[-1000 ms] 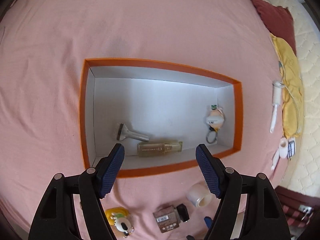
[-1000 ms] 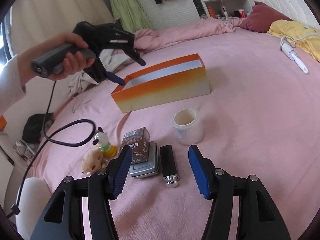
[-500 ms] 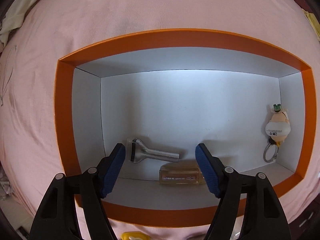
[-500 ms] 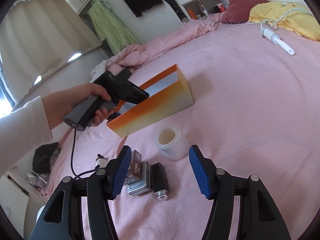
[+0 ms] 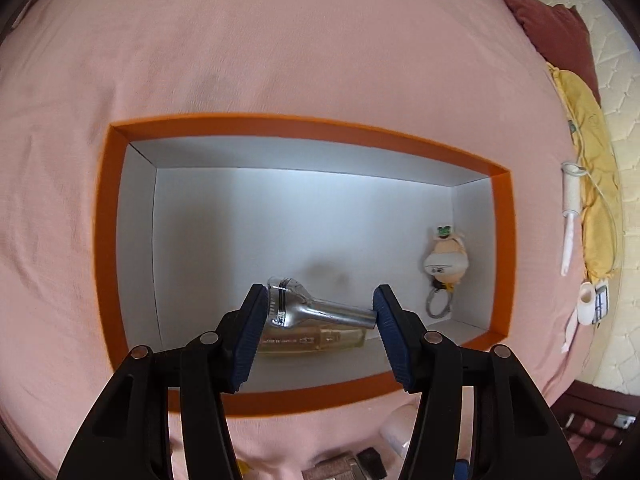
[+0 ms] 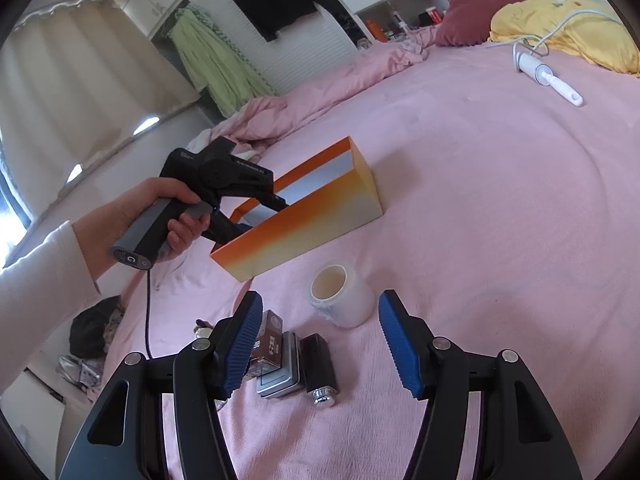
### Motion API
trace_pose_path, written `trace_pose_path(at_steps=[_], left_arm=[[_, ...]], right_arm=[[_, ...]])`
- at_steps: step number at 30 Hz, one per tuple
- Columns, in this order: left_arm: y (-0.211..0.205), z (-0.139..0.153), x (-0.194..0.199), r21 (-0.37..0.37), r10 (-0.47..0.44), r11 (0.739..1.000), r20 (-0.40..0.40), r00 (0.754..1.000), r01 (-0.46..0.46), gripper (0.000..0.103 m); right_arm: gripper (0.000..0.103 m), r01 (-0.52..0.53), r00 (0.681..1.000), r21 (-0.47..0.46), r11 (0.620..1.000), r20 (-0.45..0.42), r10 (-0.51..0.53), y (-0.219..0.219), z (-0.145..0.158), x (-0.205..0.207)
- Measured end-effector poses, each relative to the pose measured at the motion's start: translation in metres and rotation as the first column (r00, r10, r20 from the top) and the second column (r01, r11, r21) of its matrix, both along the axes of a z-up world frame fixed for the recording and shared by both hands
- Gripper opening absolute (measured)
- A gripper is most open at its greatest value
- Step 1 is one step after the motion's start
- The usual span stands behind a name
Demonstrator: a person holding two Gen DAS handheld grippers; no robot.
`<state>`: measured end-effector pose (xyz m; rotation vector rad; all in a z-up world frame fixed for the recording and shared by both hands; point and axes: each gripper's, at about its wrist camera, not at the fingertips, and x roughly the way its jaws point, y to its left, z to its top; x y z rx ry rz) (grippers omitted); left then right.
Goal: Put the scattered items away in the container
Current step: 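Lift the silver razor out and set it on the bed, open left gripper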
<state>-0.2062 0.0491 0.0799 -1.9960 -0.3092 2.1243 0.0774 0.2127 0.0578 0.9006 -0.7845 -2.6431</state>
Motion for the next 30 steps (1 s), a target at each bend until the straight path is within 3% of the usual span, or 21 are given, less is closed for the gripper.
trace_pose_path(at_steps=[6, 9, 16, 21, 25, 28, 29, 30], left_arm=[[-0.010, 0.064, 0.048, 0.059, -0.046, 0.997, -0.132, 0.990, 0.054, 0.055], [-0.027, 0.073, 0.074, 0.083, -0.050, 0.994, -0.195, 0.979, 0.068, 0.056], [-0.058, 0.025, 0.129, -0.106, -0.071, 0.994, -0.359, 0.931, 0.035, 0.056], [-0.078, -0.014, 0.161, -0.166, -0.034, 0.985, -0.440, 0.897, -0.045, 0.055], [-0.082, -0.026, 0.178, -0.194, -0.036, 0.977, -0.548, 0.836, -0.085, 0.055], [-0.082, -0.029, 0.189, -0.185, -0.038, 0.977, -0.630, 0.775, -0.102, 0.056], [-0.080, -0.030, 0.190, -0.190, -0.042, 0.976, -0.643, 0.765, -0.107, 0.058], [-0.079, -0.031, 0.190, -0.201, -0.048, 0.974, -0.643, 0.765, -0.107, 0.069]], right_arm=[[0.060, -0.014, 1.000, 0.029, 0.999, 0.002, 0.014, -0.007, -0.002, 0.000], [0.060, -0.022, 1.000, 0.043, 0.999, 0.001, 0.022, -0.011, -0.003, 0.001], [0.060, -0.038, 0.999, 0.091, 0.995, -0.004, 0.039, -0.020, -0.003, 0.004], [0.060, -0.055, 0.998, 0.148, 0.988, -0.010, 0.057, -0.030, -0.002, 0.009], [0.060, -0.072, 0.997, 0.193, 0.979, -0.010, 0.075, -0.039, -0.004, 0.014], [0.061, -0.077, 0.997, 0.219, 0.973, -0.012, 0.082, -0.043, -0.007, 0.017], [0.061, -0.079, 0.996, 0.228, 0.970, -0.011, 0.084, -0.044, -0.008, 0.017], [0.061, -0.082, 0.996, 0.236, 0.968, -0.009, 0.087, -0.045, -0.008, 0.018]])
